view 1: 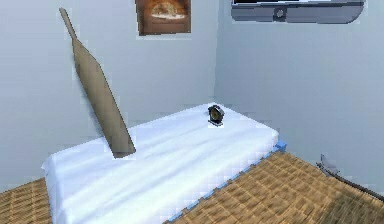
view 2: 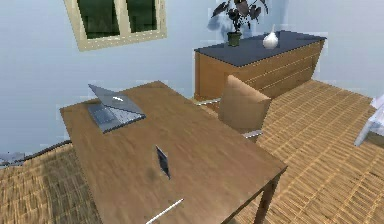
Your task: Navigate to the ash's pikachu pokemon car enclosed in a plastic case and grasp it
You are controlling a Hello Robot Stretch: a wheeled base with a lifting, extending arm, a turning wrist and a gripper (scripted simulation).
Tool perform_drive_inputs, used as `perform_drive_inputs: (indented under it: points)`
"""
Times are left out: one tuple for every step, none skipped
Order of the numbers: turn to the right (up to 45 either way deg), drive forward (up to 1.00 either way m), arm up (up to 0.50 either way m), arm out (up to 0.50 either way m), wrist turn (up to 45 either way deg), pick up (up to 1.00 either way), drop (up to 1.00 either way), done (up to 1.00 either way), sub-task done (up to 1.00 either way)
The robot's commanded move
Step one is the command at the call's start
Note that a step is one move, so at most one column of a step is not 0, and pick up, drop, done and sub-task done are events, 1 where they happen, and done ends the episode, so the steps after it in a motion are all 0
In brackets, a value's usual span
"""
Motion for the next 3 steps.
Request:
perform_drive_inputs:
  points:
    - [0.0, 0.0, 0.5, 0.0, 0.0, 0.0, 0.0, 0.0, 0.0]
    - [0.0, 0.0, 0.38, 0.0, 0.0, 0.0, 0.0, 0.0, 0.0]
    - [0.0, 0.0, 0.0, 0.28, 0.0, 0.0, 0.0, 0.0, 0.0]
